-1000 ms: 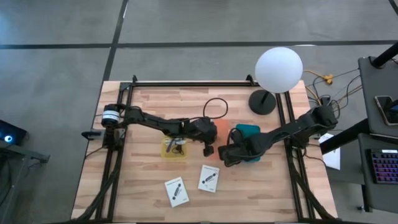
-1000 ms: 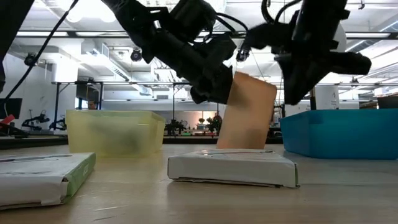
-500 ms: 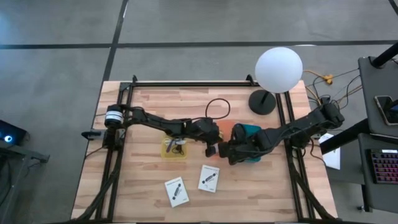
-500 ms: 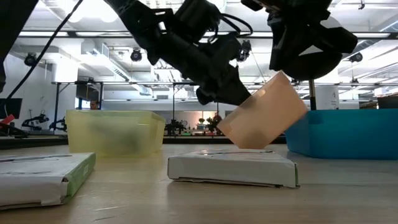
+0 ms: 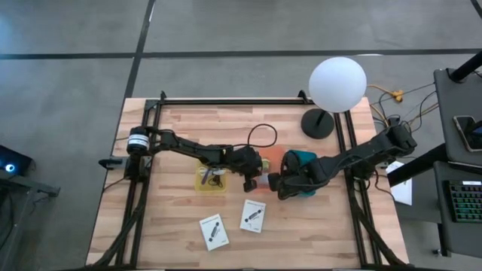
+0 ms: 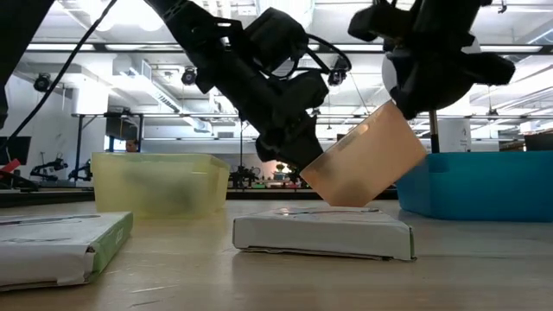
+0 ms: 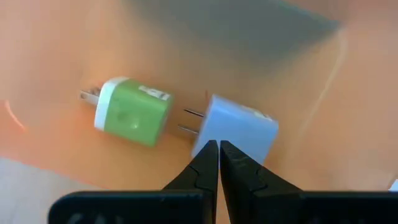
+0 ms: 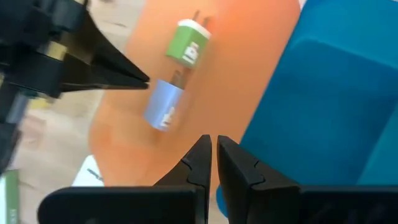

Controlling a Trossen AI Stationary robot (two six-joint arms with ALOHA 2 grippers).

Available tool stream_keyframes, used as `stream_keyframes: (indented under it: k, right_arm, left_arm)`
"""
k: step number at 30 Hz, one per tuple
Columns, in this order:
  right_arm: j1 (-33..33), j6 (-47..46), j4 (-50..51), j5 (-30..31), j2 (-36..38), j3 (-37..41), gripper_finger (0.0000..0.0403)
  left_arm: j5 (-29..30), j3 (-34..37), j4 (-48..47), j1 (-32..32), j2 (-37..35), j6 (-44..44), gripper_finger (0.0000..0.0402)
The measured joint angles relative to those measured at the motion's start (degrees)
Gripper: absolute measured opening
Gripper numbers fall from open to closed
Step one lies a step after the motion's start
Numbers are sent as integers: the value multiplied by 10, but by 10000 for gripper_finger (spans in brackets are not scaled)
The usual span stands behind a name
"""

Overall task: Pick and place items into bin
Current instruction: Adjust the orange bin

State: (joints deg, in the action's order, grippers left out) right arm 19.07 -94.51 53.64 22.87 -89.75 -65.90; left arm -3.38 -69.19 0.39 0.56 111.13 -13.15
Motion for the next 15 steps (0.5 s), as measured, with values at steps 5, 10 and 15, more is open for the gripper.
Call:
stream_keyframes:
  k: [5, 10, 15]
  right_arm:
    - [1, 0, -63, -9, 0, 33, 17]
    - [-4, 0, -107, -8, 0, 57, 17]
    - [-13, 5, -120, -6, 0, 69, 18]
  left_arm:
    - [-11, -3, -19, -6, -4, -24, 0]
    - [-2, -7, -80, -14, -15, -45, 0]
    - [39, -6, -121, -28, -45, -45, 0]
